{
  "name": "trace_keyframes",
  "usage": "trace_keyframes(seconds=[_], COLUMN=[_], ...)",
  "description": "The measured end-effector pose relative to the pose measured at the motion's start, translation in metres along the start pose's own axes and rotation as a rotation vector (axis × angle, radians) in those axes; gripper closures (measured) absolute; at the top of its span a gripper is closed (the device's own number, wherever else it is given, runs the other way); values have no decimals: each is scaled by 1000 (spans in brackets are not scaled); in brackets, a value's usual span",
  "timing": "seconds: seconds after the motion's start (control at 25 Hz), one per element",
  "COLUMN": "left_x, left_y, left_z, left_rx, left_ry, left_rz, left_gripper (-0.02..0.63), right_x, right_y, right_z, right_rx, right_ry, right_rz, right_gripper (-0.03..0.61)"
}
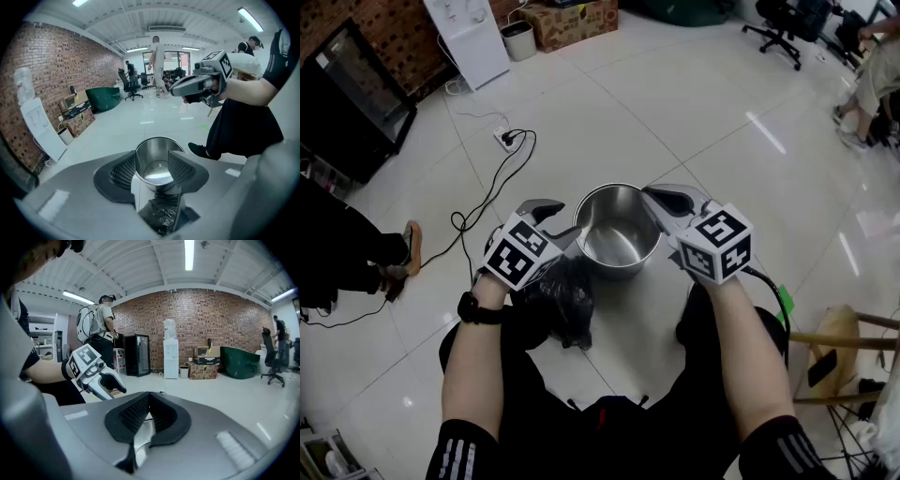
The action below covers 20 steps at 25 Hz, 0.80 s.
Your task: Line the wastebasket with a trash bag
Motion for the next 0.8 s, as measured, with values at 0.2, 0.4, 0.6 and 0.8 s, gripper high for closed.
trace_keyframes(seconds=[0.2,0.4,0.6,0.8], left_x=[14,30,51,73], left_y=[-11,-36,-66,-114], left_z=[5,24,32,31], left_rx=[-34,-33,-68,-188], left_ry=[-14,-39,-51,-72], left_rz=[-26,-118,-230,-383], left_gripper=[388,377,370,367], right_x=[1,1,-2,-7], right_y=[1,3,1,2], right_z=[0,3,6,9], right_rx=[-6,-1,-5,5], right_ry=[-4,-14,-26,-31], right_rz=[-3,1,-5,11], right_gripper=[572,572,572,572])
Point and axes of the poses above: the fingertips, and each gripper's own axes: x forward along the fingers, z to its right, y out of its top, the point moved 8 cm from there along -x, backward along the fingers, and after that the axes turned 7 degrees about -x, right-handed, at the moved point
